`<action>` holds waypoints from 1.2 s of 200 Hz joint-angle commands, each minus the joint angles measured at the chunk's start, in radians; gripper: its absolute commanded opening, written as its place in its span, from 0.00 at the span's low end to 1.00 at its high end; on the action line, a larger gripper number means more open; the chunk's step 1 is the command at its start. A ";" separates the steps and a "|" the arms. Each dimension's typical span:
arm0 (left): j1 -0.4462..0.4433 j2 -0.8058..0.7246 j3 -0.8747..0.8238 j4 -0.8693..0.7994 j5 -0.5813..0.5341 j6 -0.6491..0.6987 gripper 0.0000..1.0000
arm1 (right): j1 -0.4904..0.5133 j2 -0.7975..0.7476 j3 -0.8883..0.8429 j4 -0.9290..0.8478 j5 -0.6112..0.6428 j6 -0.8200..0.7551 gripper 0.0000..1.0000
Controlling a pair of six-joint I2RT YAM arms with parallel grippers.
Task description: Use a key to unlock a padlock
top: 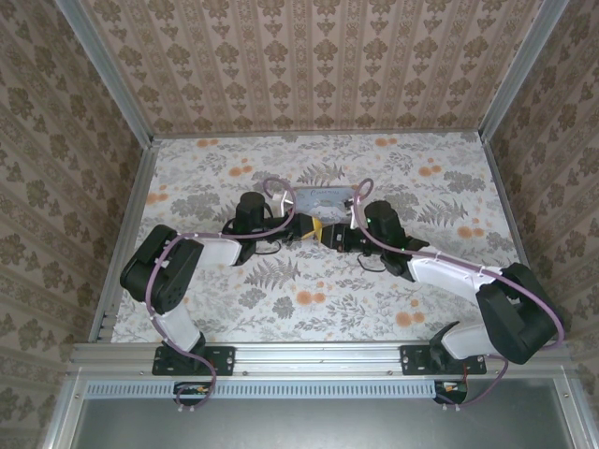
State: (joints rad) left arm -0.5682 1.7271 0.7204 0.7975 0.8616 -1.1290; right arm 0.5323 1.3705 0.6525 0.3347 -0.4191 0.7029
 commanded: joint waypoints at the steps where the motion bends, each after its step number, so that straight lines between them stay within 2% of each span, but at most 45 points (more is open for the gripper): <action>1: 0.014 -0.011 0.035 0.002 -0.036 0.043 0.00 | -0.044 -0.058 -0.014 0.010 0.020 0.037 0.49; 18: 0.021 -0.024 0.066 -0.026 -0.057 0.073 0.00 | -0.075 -0.078 -0.014 0.012 0.012 0.061 0.57; 40: 0.025 -0.033 0.099 -0.033 -0.090 0.097 0.00 | -0.108 -0.082 -0.023 0.078 -0.011 0.113 0.62; 64: 0.028 -0.046 0.134 -0.037 -0.131 0.131 0.00 | -0.126 -0.045 -0.025 0.223 -0.042 0.195 0.63; 80: 0.030 -0.059 0.159 -0.041 -0.163 0.161 0.00 | -0.130 -0.001 -0.033 0.388 -0.058 0.266 0.63; 106: 0.033 -0.089 0.192 -0.062 -0.211 0.211 0.00 | -0.130 0.104 -0.023 0.630 -0.066 0.375 0.60; 110: 0.033 -0.096 0.195 -0.064 -0.247 0.216 0.00 | -0.130 0.117 -0.021 0.662 -0.065 0.388 0.59; 150: 0.033 -0.140 0.194 -0.027 -0.361 0.211 0.00 | -0.130 0.243 0.007 0.897 -0.043 0.472 0.48; 181: 0.030 -0.147 0.185 -0.005 -0.410 0.171 0.00 | -0.129 0.298 0.028 0.982 -0.047 0.487 0.44; 240: 0.021 -0.132 0.154 0.101 -0.449 0.085 0.00 | -0.122 0.324 0.076 0.984 -0.081 0.451 0.44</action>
State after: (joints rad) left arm -0.5426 1.6062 0.8875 0.8112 0.4416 -0.9985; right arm 0.4065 1.6714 0.6888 1.2453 -0.4686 1.1629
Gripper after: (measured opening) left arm 0.043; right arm 0.442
